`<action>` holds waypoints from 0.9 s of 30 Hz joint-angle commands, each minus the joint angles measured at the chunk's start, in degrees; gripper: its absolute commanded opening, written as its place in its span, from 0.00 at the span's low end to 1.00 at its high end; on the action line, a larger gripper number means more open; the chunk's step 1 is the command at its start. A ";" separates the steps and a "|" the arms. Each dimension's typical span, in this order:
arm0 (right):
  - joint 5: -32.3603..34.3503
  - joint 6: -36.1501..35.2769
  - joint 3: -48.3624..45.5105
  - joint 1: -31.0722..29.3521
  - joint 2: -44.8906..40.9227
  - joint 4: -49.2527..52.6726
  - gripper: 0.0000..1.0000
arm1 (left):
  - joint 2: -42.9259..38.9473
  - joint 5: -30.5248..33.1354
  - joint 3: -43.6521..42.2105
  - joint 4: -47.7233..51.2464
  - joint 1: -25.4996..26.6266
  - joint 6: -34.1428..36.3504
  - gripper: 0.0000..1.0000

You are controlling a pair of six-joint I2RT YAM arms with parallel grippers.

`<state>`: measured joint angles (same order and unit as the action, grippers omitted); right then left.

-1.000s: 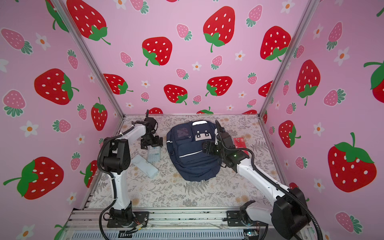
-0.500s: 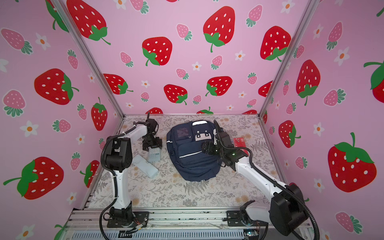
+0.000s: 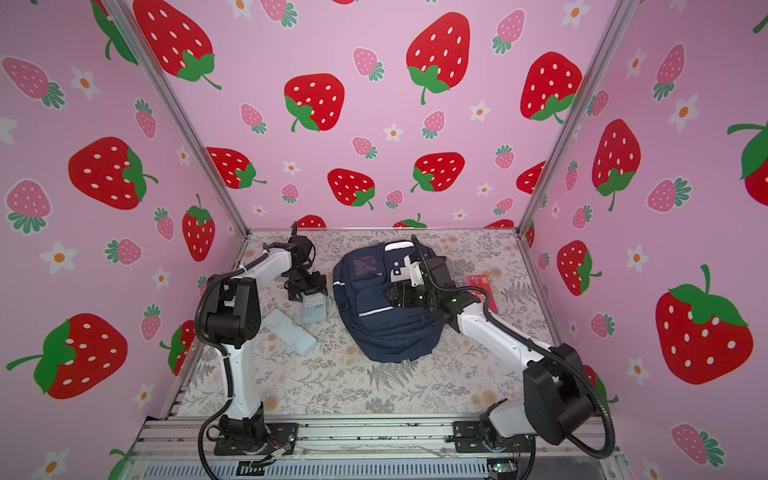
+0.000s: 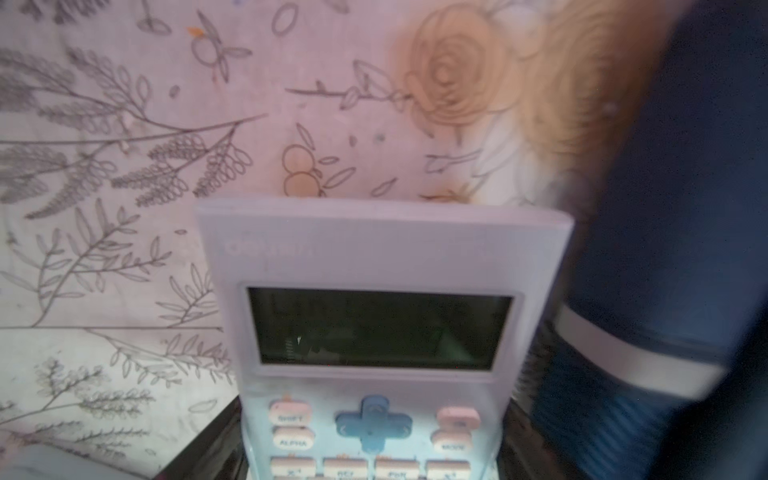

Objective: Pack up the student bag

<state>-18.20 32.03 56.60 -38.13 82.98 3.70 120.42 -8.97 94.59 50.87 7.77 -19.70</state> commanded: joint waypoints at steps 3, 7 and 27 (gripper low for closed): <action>-3.79 -4.17 9.06 -7.84 9.21 -0.68 0.76 | -9.84 -8.31 -1.50 -0.81 0.18 -2.60 0.21; -3.77 -2.31 13.74 -11.32 15.26 -2.57 0.69 | -15.78 -12.34 -5.75 -3.62 0.63 -4.97 0.18; -12.65 6.64 17.89 -13.15 24.32 -11.40 0.54 | -29.17 -21.00 -23.86 -15.94 5.03 -13.60 0.14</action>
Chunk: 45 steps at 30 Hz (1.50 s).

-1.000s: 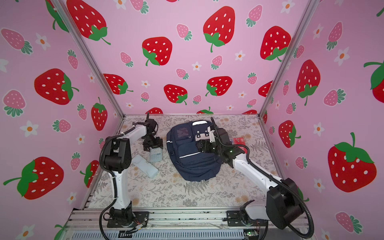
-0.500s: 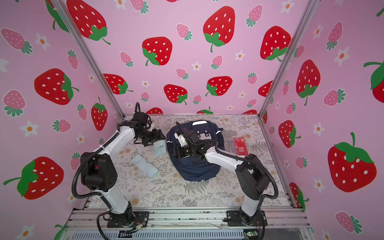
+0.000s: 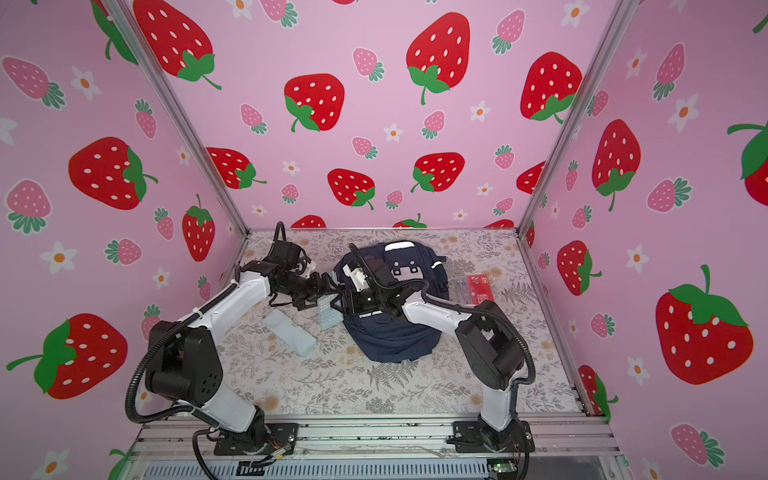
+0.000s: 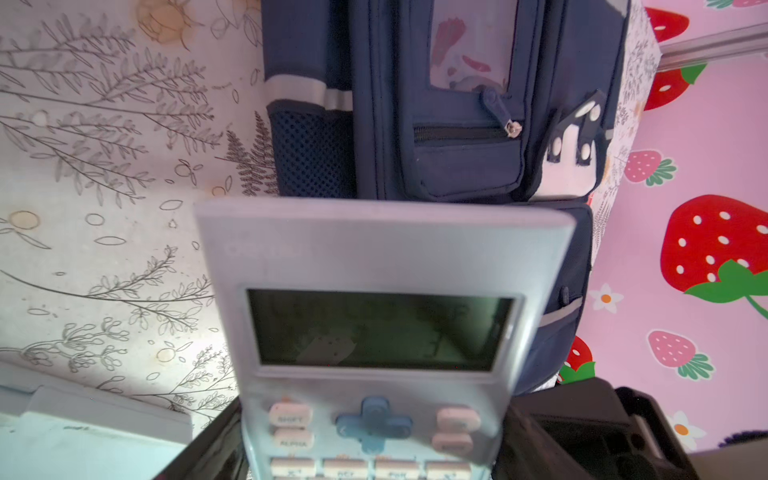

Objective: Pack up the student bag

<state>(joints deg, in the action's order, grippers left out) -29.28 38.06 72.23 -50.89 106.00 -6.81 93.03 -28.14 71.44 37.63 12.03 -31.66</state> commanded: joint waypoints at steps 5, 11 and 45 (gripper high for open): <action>-1.49 0.88 2.74 -0.61 2.13 -0.44 0.40 | -2.12 -1.31 -2.14 -3.38 1.24 -1.61 0.13; -1.31 1.05 2.10 -0.95 1.94 -0.29 0.27 | -2.51 -1.43 -2.85 -3.91 1.30 -1.59 0.13; 1.74 4.38 2.74 4.21 0.82 3.09 0.00 | -16.65 -1.16 -11.92 -15.13 1.03 5.03 0.99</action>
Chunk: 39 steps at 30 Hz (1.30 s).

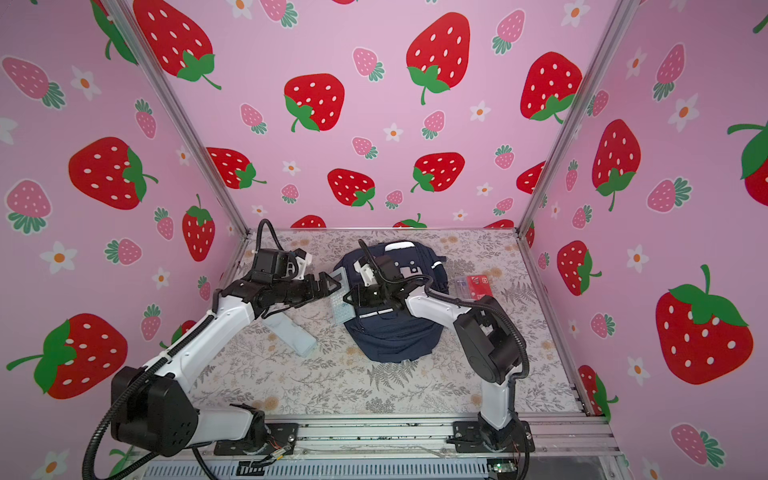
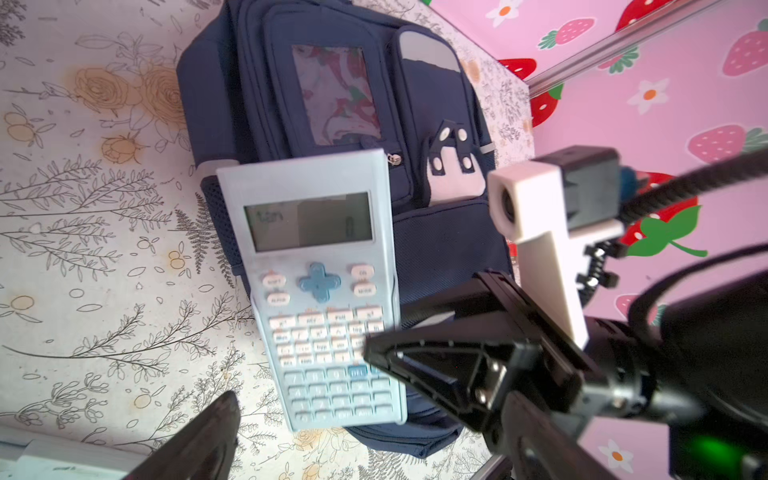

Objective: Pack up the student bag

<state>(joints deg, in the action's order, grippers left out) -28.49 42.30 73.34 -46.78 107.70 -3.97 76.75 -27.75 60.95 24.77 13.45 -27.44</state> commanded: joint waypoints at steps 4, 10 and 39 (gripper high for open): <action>3.06 0.41 2.07 2.63 -2.41 2.21 0.00 | -1.73 -2.41 -4.26 -5.40 -0.97 -0.04 0.99; 7.70 2.30 0.96 8.56 -9.47 4.46 0.00 | -1.01 -4.56 -6.55 -7.97 -0.98 -0.27 1.00; 3.39 -0.80 -27.28 32.42 -50.51 24.10 0.00 | 6.36 30.56 6.56 9.67 32.70 22.48 0.96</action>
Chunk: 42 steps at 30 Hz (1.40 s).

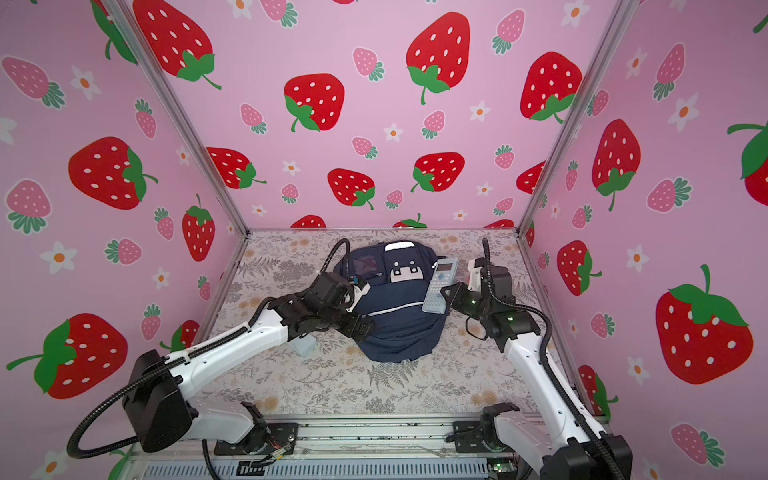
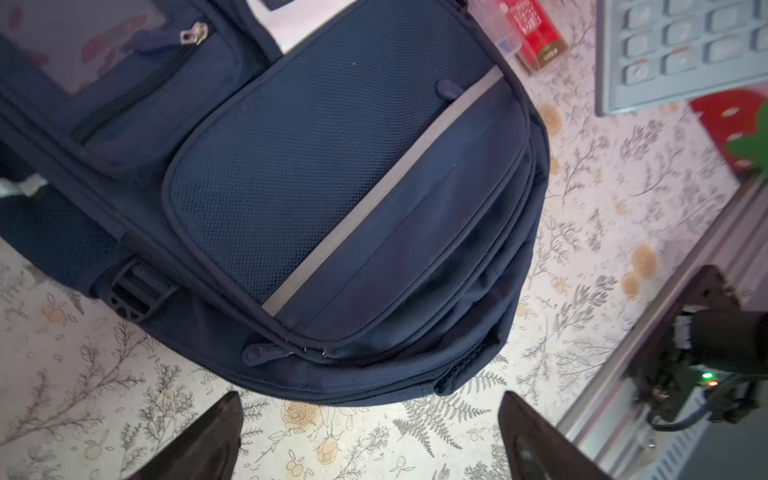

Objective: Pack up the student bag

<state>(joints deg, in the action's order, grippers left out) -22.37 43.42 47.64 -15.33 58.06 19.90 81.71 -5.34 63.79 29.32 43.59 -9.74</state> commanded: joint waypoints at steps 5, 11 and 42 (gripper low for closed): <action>-4.53 -3.85 -4.03 3.85 -2.55 0.12 0.00 | 5.47 9.56 4.91 2.23 6.67 8.02 0.98; -7.00 -5.78 -6.45 9.13 -4.30 0.49 0.00 | 10.70 8.67 9.15 1.50 8.45 11.83 0.99; -13.65 -6.62 -8.26 14.49 -5.11 -0.65 0.00 | 27.12 17.62 23.71 1.23 8.08 13.61 0.29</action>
<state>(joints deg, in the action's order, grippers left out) -34.26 37.60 39.18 -1.32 53.82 20.67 110.30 8.21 86.72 33.17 52.40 4.27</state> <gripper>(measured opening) 0.186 0.307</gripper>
